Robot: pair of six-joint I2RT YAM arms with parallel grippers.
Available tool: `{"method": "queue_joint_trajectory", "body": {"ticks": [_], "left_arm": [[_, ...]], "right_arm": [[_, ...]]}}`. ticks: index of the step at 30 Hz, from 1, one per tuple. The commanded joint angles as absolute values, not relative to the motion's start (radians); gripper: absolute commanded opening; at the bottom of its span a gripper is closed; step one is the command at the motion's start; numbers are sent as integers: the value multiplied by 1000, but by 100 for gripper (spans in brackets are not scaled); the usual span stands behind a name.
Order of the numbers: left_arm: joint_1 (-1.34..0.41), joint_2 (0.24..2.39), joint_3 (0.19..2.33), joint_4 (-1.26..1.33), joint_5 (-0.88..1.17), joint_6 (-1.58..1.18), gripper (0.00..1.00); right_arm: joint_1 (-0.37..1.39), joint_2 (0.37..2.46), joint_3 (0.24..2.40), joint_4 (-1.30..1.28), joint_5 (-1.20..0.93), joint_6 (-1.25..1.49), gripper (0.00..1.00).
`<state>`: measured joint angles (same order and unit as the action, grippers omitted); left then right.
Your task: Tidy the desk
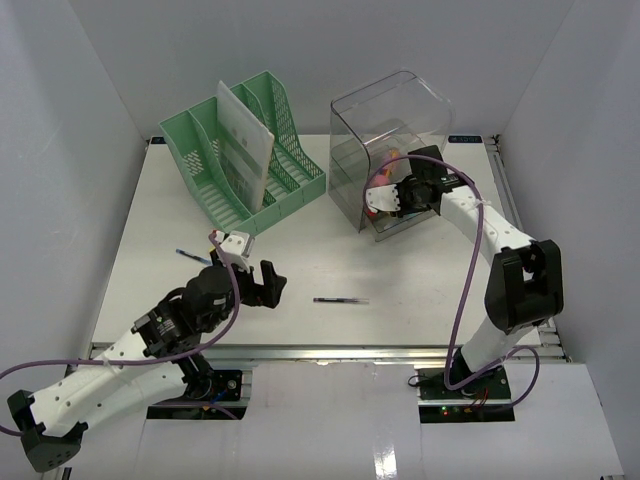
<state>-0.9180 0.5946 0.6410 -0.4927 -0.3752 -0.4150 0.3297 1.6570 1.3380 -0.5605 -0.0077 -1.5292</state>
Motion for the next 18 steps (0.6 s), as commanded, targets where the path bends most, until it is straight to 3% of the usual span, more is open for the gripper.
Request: {"method": "queue_joint_trajectory", "body": {"ticks": [1,5,10,14,18], "left_arm": [[-914,588,624,-490,-374,-512,98],[-915,618,623,-522,-405,-617,98],[-870,697,640,-530,-404,-687,98],[-704,784,646,-497,-259,-689,98],[-556,855,647,-497,-191,-711,98]], "right_arm": [[328,1691,1411,-493,47,-1518,51],[322,1605,1396,-499,-78,-1374,60],[321,1392,1341,-583,-411,-1133,64],[323,1235,1187,-553,-718,-876,65],[314,1088,977,-431,-863,-698,68]]}}
